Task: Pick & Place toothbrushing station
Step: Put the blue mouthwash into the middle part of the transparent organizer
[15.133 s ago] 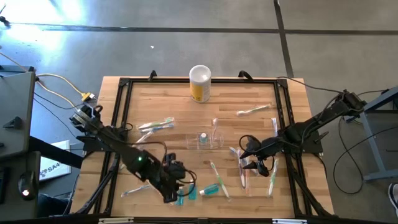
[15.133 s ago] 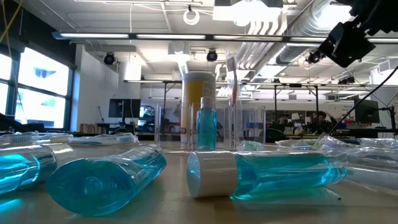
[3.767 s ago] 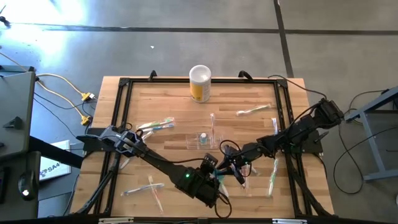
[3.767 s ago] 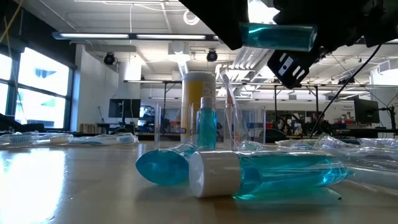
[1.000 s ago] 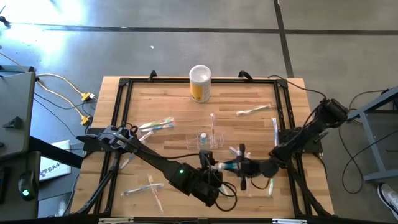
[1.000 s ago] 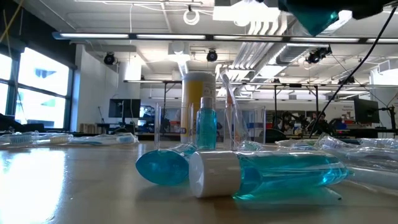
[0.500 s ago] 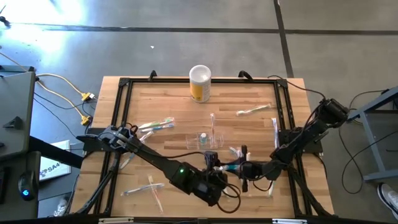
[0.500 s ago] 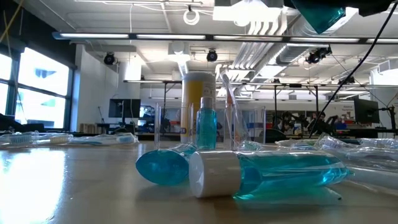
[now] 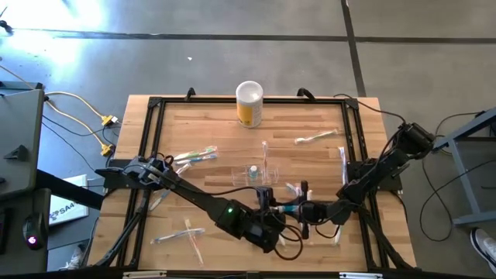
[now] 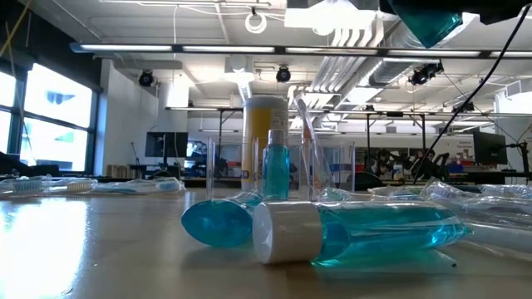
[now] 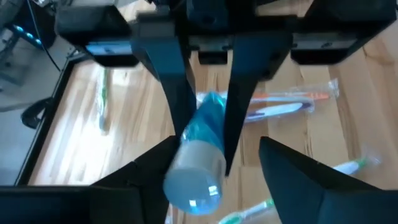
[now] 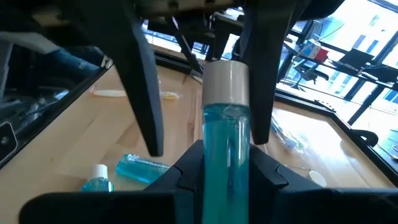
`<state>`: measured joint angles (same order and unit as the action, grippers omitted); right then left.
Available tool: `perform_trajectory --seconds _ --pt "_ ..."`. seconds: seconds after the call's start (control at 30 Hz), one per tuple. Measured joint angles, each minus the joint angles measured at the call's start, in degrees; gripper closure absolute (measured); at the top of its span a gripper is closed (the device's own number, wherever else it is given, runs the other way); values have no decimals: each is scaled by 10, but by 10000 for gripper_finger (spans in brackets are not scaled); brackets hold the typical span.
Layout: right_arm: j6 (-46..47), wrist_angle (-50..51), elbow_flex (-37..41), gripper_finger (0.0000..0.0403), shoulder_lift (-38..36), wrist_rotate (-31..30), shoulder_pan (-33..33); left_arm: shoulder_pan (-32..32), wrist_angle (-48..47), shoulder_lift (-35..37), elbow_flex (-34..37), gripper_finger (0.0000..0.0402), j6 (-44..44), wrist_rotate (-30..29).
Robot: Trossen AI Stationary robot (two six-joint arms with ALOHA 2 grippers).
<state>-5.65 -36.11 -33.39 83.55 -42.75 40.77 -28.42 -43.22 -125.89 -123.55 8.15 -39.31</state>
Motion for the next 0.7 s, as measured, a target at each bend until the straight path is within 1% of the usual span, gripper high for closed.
perform_trajectory --seconds 0.13,0.4,0.53,0.7 --pt "1 3 0 341 0 3 0 0 3 0 0 225 -4 -1" --pt "2 6 0 341 0 6 0 0 2 0 0 273 1 0" --pt "-1 7 0 341 0 14 0 0 2 0 0 309 1 1" --pt "-3 9 0 340 0 14 0 0 2 0 0 313 -2 2"
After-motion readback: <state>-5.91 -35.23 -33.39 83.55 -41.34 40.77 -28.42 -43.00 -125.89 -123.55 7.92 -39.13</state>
